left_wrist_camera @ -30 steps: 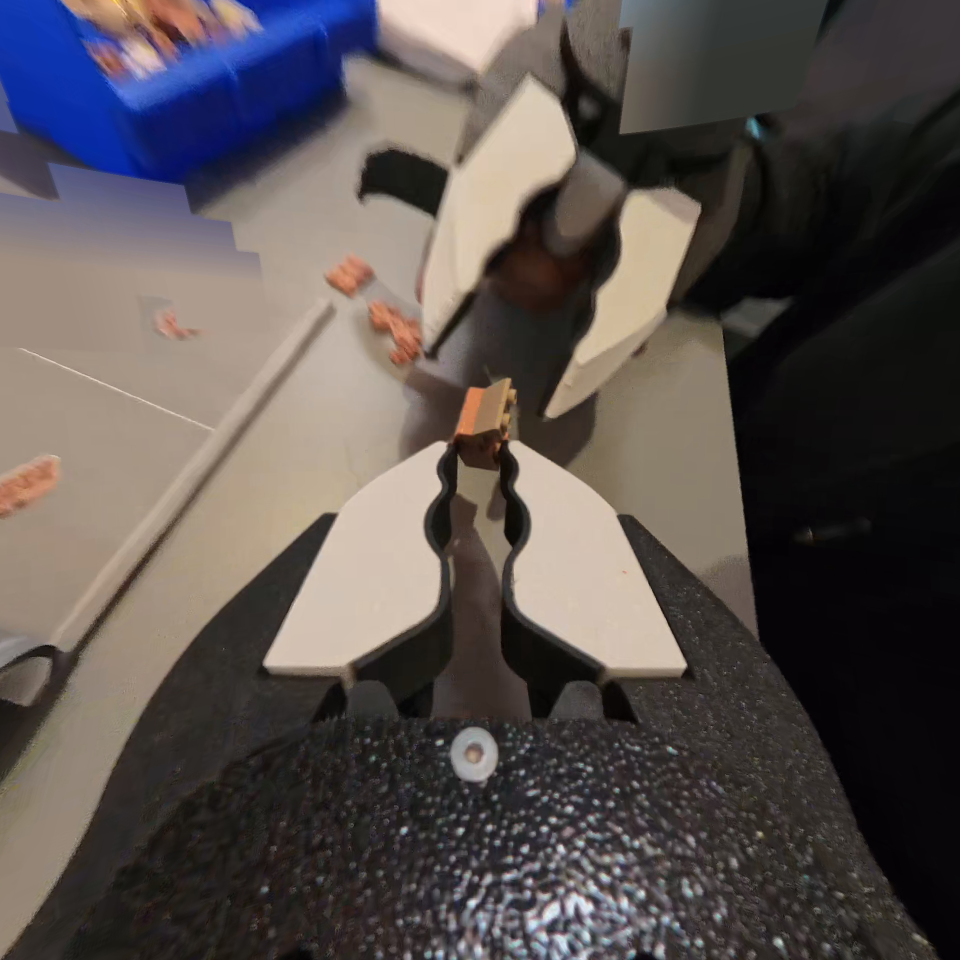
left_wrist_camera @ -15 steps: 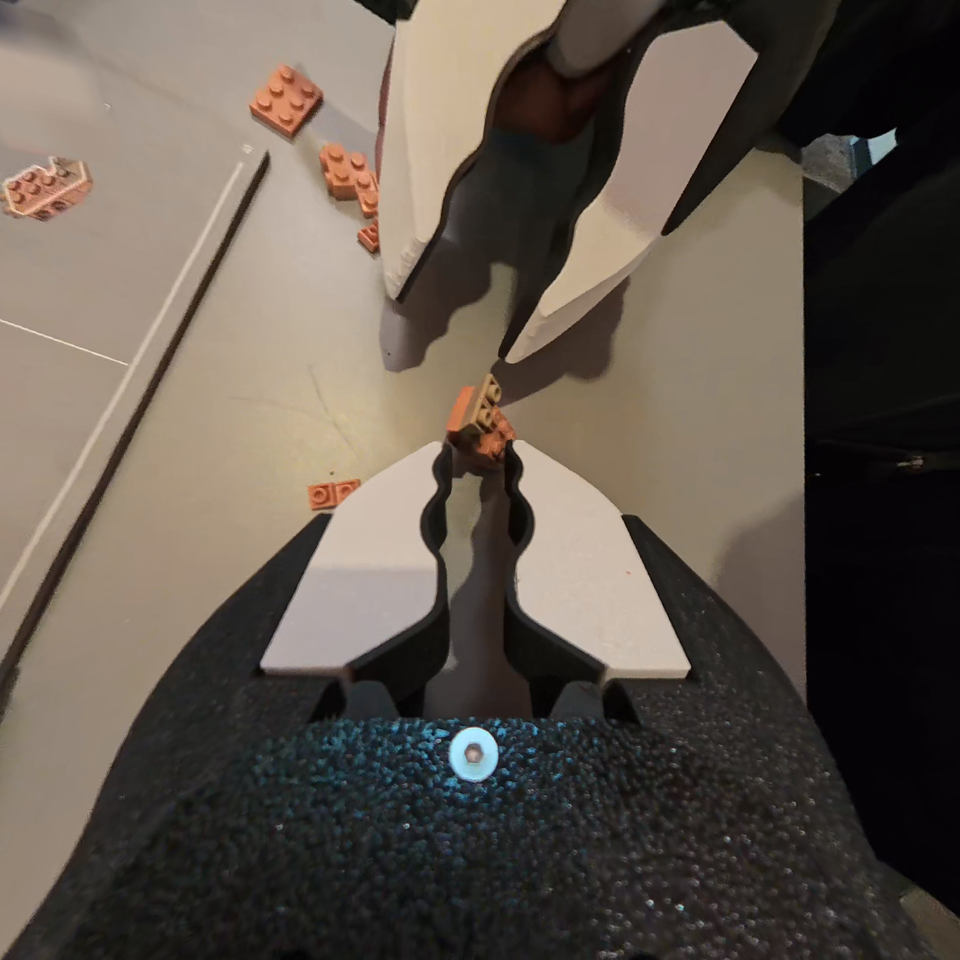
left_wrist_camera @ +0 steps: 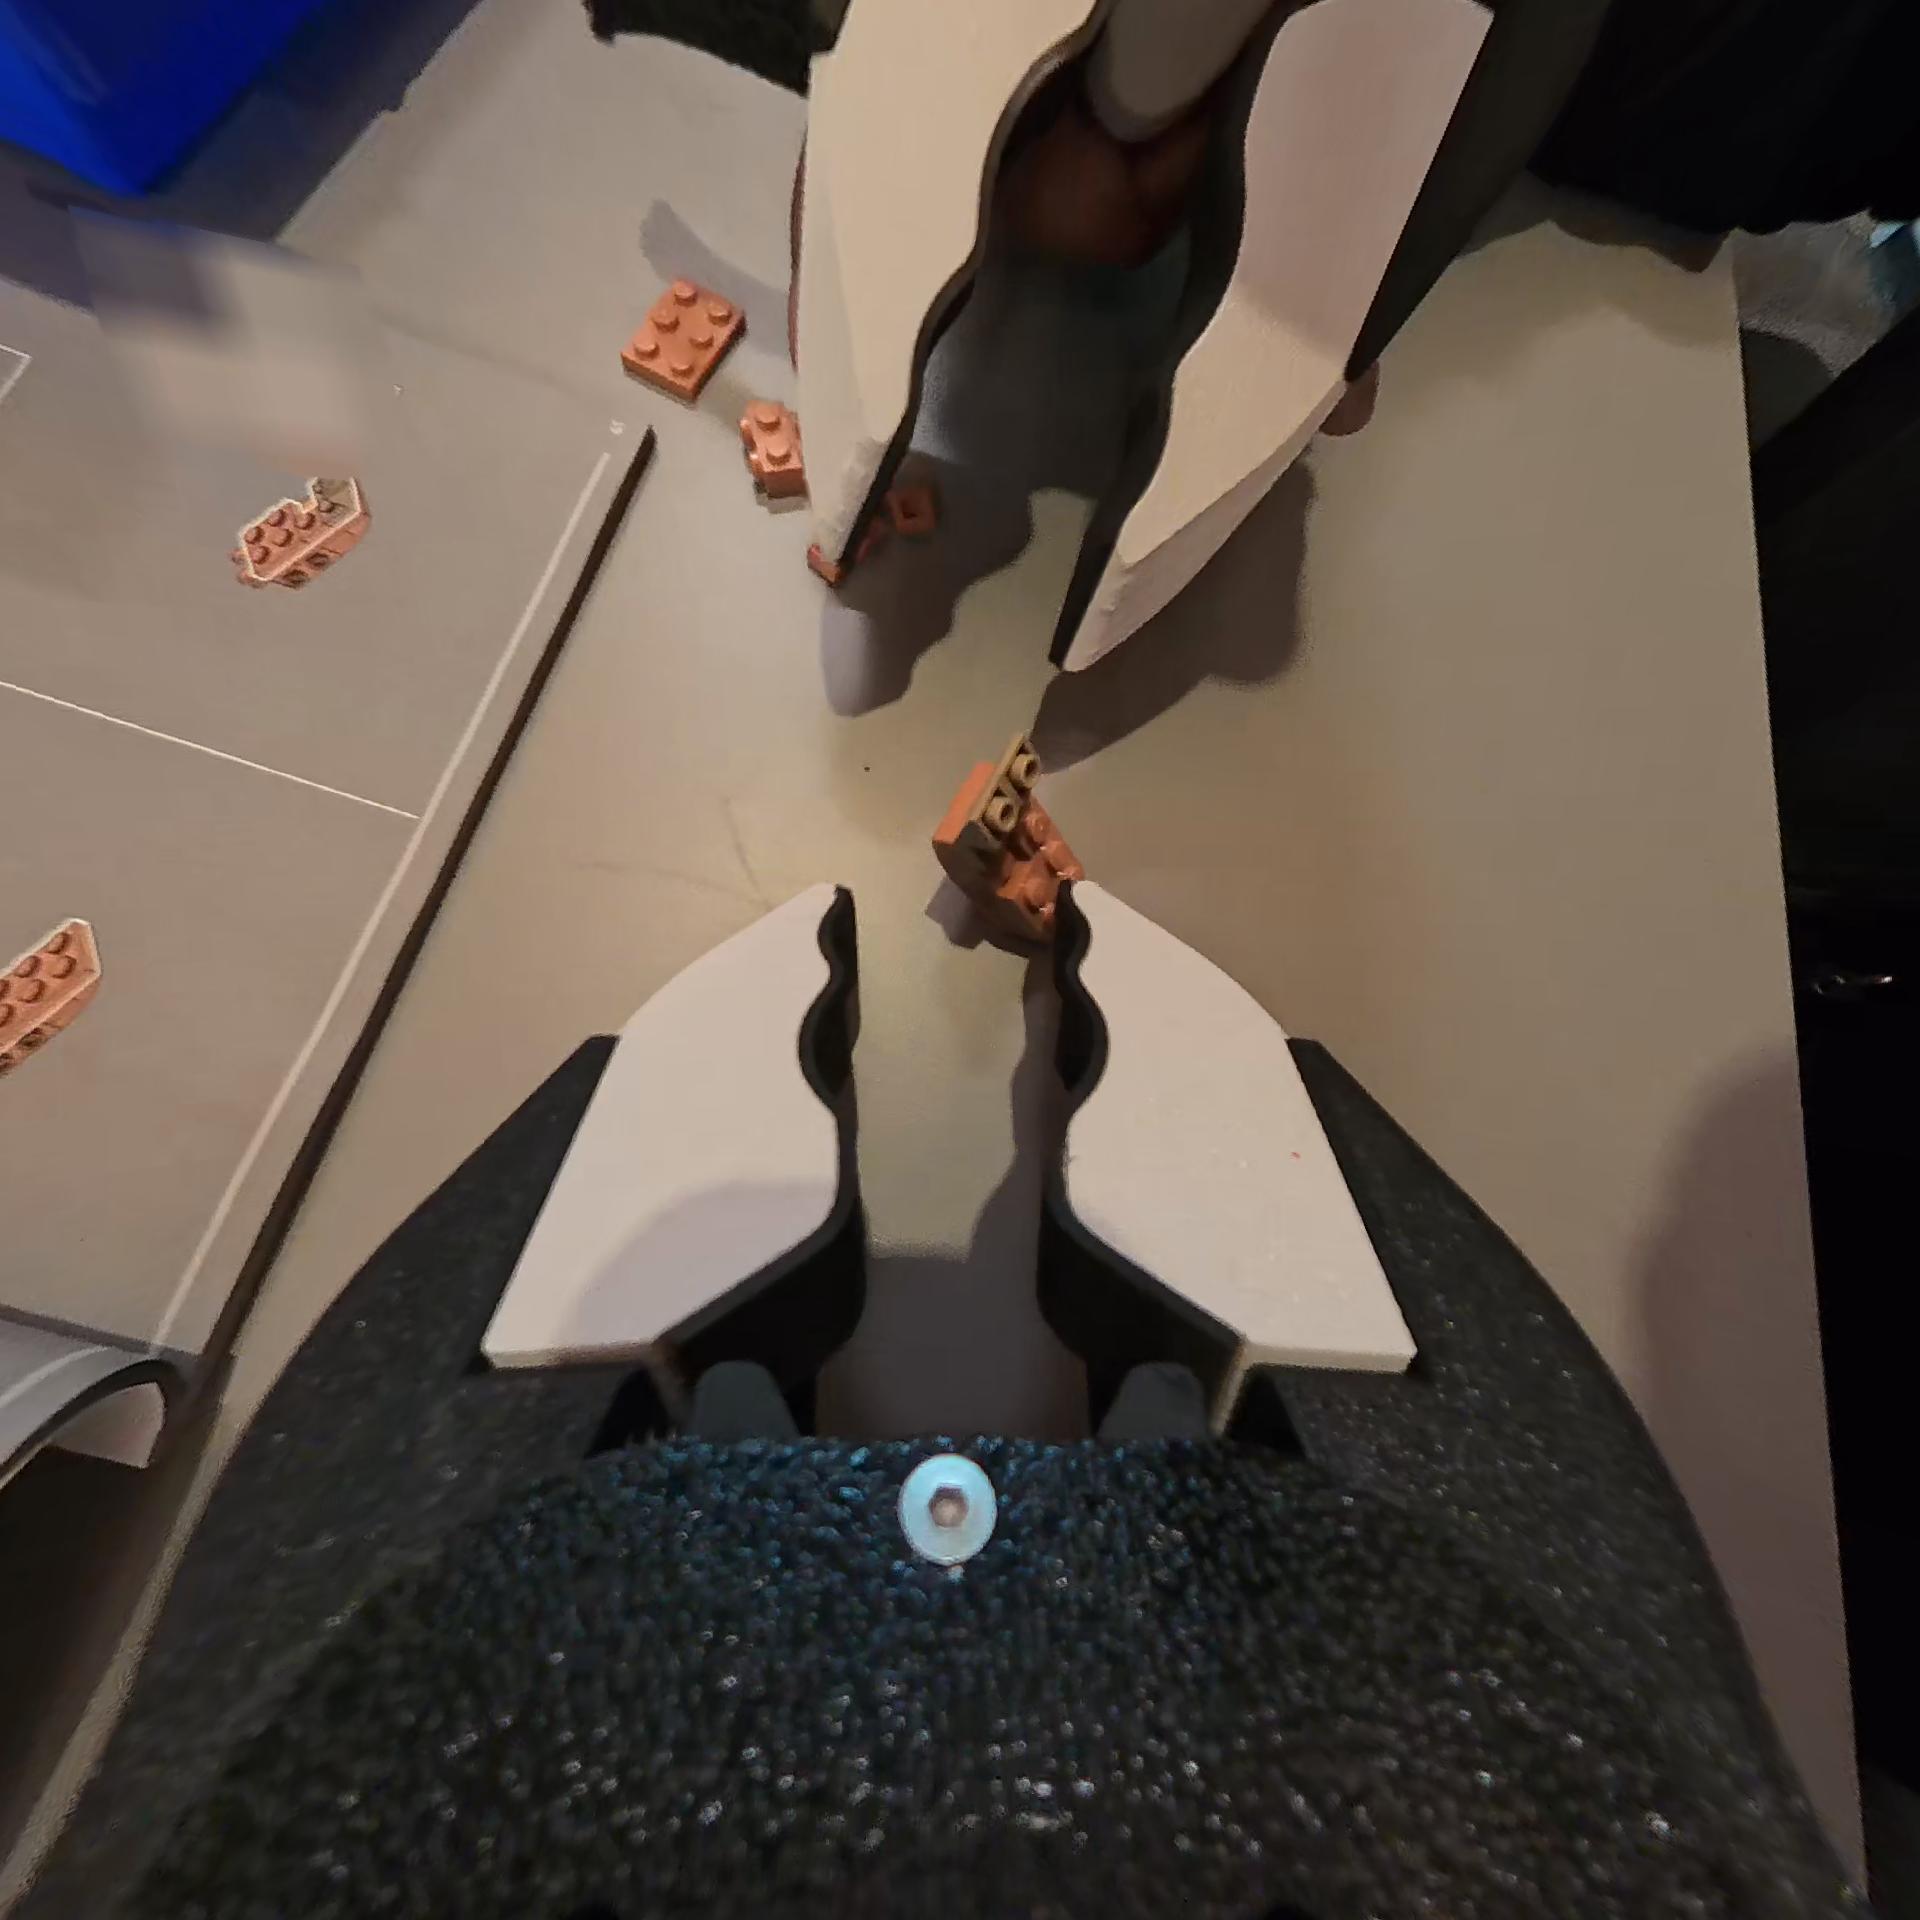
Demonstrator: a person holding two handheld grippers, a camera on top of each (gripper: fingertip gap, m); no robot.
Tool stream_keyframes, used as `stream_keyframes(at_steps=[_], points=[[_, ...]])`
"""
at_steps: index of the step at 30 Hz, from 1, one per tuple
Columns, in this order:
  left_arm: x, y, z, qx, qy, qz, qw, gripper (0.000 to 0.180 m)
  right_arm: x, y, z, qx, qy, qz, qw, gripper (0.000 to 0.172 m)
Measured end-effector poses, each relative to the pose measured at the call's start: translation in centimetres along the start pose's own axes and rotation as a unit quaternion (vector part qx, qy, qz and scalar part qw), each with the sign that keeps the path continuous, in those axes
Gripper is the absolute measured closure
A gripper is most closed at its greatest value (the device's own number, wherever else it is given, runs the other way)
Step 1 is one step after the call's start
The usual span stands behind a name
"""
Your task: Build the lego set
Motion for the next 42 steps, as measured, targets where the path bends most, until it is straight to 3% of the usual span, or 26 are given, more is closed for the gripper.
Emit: stream_keyframes(at_steps=[15, 22, 30, 37, 42], points=[[0.7, 0.8, -0.8, -0.026, 0.016, 0.080, 0.996, 0.146, -0.1, 0.2, 0.7, -0.014, -0.033, 0.010, 0.999, 0.136], [0.4, 0.5, -0.3, -0.039, 0.014, 0.063, 0.997, 0.147, -0.6, 0.6, 1.7, -0.042, -0.063, 0.007, 0.997, 0.139], [-0.1, -1.0, 2.0, -0.070, -0.029, 0.017, 0.997, 0.151, -2.7, 2.1, 4.2, -0.147, -0.034, -0.027, 0.988, 0.141], [1.4, 1.6, 0.1, -0.022, -0.036, 0.099, 0.994, 0.151, -4.4, 3.6, 6.1, -0.203, -0.015, -0.029, 0.979, 0.142], [3.6, 3.1, -2.5, 0.064, -0.053, 0.126, 0.989, 0.149, -4.3, 3.9, 6.5, -0.215, 0.008, -0.003, 0.977, 0.142]])
Point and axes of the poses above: each gripper's, where its closed fingertips meet, y back along the fingers, x out of its top, z = x × y across the jaws, the point moved 7 cm from there along y, back along the fingers, and after that the axes turned 15 degrees about y, right-handed, at the moved point
